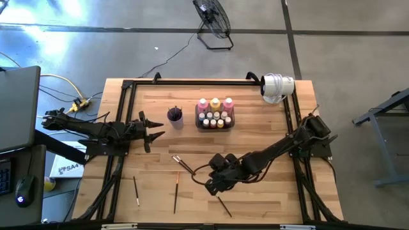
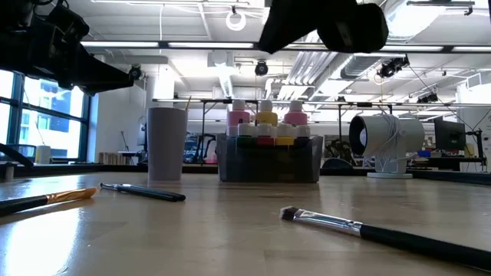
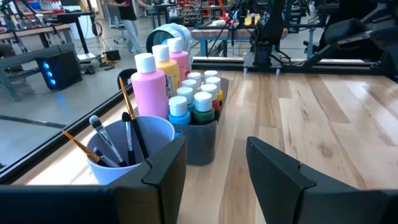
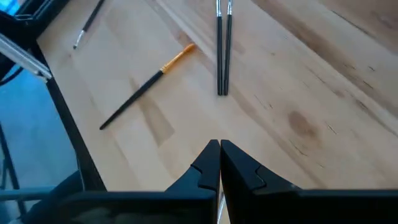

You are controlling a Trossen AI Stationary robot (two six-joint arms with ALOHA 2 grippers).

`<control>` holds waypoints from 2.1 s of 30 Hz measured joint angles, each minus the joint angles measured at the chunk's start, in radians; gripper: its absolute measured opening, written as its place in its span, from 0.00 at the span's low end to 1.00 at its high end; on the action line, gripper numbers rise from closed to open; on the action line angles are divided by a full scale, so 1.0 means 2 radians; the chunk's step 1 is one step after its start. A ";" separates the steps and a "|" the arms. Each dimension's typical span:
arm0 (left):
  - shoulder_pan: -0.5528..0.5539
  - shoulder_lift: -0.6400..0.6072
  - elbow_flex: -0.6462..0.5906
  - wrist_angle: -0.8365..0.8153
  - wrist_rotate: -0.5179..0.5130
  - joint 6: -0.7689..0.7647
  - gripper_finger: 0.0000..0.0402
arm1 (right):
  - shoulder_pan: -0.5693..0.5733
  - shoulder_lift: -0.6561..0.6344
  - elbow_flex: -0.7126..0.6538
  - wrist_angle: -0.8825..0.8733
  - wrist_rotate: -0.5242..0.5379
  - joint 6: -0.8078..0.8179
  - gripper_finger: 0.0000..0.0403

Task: Pick & Place Paint Supplies
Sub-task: Put the silver paint brush into the purple cup

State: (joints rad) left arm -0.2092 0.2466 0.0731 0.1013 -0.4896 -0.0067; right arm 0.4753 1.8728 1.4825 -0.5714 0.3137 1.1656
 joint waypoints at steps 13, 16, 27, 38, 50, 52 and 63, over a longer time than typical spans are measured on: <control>0.000 0.000 0.000 0.000 0.000 0.001 0.41 | -0.013 0.073 0.031 -0.028 -0.119 0.010 0.01; 0.000 0.000 0.000 -0.002 0.000 0.001 0.41 | -0.013 0.075 0.031 -0.015 -0.156 0.010 0.01; 0.000 0.000 0.000 -0.004 -0.002 0.000 0.41 | -0.016 0.075 0.031 0.002 -0.177 -0.044 0.01; 0.000 0.000 0.000 -0.007 -0.001 0.000 0.41 | -0.015 0.075 0.028 0.000 -0.148 -0.057 0.05; 0.000 0.000 0.000 -0.015 -0.001 0.000 0.41 | -0.021 0.097 0.027 -0.002 -0.148 0.020 0.23; 0.000 0.000 0.000 -0.015 -0.001 0.000 0.41 | -0.020 0.109 0.027 0.005 -0.157 0.025 0.22; 0.000 0.000 0.000 -0.015 0.000 0.000 0.41 | -0.019 0.124 0.028 -0.005 -0.147 0.030 0.20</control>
State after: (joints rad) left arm -0.2095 0.2462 0.0731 0.0711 -0.4892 -0.0059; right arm 0.4377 2.1208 1.5375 -0.5816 0.0199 1.2263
